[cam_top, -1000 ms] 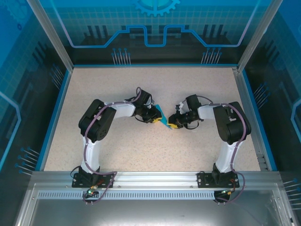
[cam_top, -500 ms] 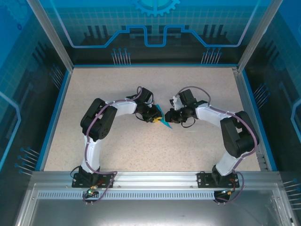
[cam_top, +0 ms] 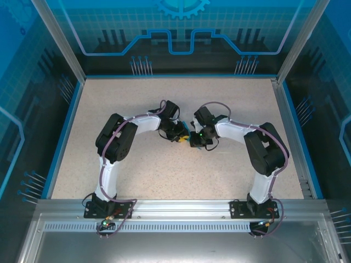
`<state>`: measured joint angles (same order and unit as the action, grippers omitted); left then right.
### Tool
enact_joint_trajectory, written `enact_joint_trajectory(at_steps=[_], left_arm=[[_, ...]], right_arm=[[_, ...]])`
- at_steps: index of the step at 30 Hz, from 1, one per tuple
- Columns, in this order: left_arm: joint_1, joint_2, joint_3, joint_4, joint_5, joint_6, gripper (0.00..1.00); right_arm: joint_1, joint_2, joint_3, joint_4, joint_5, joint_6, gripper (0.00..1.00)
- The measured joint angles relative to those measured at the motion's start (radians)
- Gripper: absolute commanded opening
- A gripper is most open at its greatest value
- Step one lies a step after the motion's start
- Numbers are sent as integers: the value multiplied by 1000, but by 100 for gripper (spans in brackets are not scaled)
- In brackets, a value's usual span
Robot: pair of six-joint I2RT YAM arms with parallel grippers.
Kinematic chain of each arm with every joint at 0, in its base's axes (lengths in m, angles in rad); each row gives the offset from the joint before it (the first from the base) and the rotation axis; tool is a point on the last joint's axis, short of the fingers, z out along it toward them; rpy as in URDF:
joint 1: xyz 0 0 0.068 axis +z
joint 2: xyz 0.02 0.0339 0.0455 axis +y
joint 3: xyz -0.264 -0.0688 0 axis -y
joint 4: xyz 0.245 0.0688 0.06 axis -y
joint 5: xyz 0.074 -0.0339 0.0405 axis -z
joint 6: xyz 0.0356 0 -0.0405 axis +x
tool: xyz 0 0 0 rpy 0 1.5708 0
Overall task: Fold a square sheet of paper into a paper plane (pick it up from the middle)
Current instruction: Fold the wing for the fifth time at the center of the table.
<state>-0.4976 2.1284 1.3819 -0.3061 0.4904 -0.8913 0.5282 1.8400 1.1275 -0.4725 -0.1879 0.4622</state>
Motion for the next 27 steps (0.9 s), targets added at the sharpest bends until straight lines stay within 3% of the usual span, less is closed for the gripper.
enact_joint_trajectory(at_steps=[13,27], left_arm=[[0,12,26,-37,-1,4,18],[-1,20,44,-63,-8,11,17]], right_arm=[[-9,18,10,-21,31,0,8],[-59,18,-24,9,-32,-10,8]])
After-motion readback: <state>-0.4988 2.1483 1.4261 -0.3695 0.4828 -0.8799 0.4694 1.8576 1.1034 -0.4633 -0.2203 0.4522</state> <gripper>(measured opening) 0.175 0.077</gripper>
